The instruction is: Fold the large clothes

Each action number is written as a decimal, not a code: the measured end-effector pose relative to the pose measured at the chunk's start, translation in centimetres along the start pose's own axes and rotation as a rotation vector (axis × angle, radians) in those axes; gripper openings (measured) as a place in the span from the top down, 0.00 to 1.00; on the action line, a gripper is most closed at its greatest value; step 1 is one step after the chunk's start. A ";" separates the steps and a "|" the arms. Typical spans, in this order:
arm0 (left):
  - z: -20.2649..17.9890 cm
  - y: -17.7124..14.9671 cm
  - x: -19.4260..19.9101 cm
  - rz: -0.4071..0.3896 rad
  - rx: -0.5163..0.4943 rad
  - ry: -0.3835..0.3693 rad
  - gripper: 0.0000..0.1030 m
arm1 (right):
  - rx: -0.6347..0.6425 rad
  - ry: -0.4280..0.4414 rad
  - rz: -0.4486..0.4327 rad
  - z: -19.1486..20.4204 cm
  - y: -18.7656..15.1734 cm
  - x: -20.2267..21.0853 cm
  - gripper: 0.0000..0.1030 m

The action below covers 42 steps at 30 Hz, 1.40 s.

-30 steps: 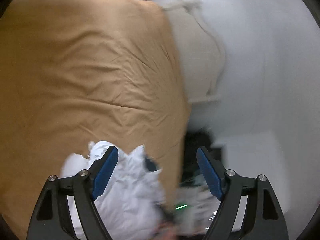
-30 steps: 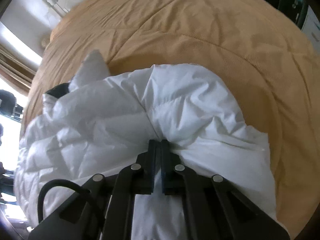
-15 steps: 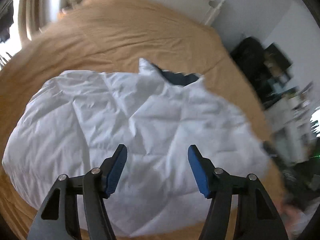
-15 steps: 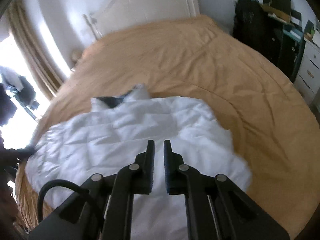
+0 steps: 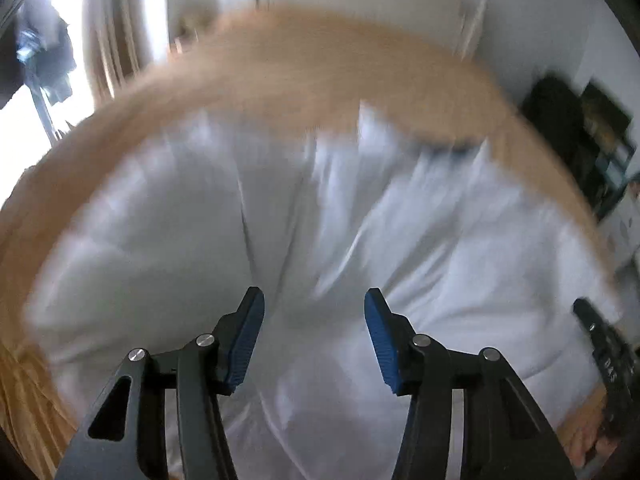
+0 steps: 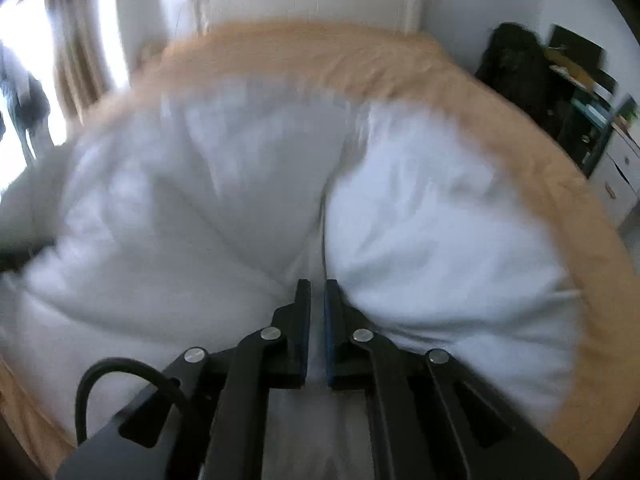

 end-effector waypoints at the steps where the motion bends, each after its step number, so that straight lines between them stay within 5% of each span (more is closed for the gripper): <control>1: -0.3 0.9 1.4 -0.046 0.007 0.002 0.43 | -0.037 0.052 -0.043 0.8 1.2 1.7 0.91; 6: -0.9 1.0 0.8 -0.030 0.060 0.002 0.41 | -0.107 0.305 -0.029 9.2 3.4 3.8 0.91; 10: -0.7 -2.5 -5.0 0.141 0.048 0.032 0.46 | -0.059 0.261 0.069 12.7 0.1 -1.1 0.91; 13: -2.4 -4.2 -7.4 0.123 -0.188 0.153 0.44 | -0.108 0.211 0.176 11.1 -3.0 -5.8 0.94; 15: -2.6 -4.1 -7.4 0.121 -0.240 0.176 0.44 | -0.081 0.186 0.188 10.8 -3.7 -6.9 0.94; 18: 0.0 -1.8 -4.7 0.071 -0.171 0.192 0.55 | -0.027 0.181 0.232 10.9 -3.0 -6.3 0.93; 21: 3.7 0.9 -2.2 -0.010 -0.107 0.214 0.54 | -0.030 0.203 0.036 8.8 1.6 -0.9 0.78; 22: 4.7 1.3 -2.3 0.003 -0.086 0.217 0.54 | -0.030 0.190 -0.007 7.8 2.7 0.2 0.68; 24: 7.9 0.6 -4.6 0.106 0.004 0.192 0.55 | 0.008 0.094 -0.049 4.9 4.3 0.4 0.67; 27: 8.3 -1.9 -8.1 0.172 -0.037 0.153 0.53 | -0.005 -0.052 0.021 -0.6 3.4 -4.2 0.72; 31: 7.4 -2.4 -8.2 0.155 -0.122 0.203 0.53 | 0.004 -0.009 0.057 -2.5 0.8 -7.1 0.74; 36: 8.5 -3.6 -8.9 0.151 -0.021 0.069 0.54 | -0.062 0.035 0.000 -3.7 1.9 -5.2 0.78; 38: 8.5 -3.5 -9.6 0.152 -0.033 0.079 0.53 | -0.111 0.096 0.094 -4.3 0.4 -7.7 0.79; 42: 8.3 -3.1 -11.0 0.160 -0.011 0.071 0.53 | -0.095 0.080 0.134 -3.8 0.0 -8.9 0.79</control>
Point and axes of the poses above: each gripper's, at about its wrist camera, not at the fingertips, and x roughly against the way its jaws point, z to its left, y to its top, the point moved 8 cm from there along -x, roughly the way its jaws point, and after that the axes turned 11 degrees about -x, right-handed, at the moved point
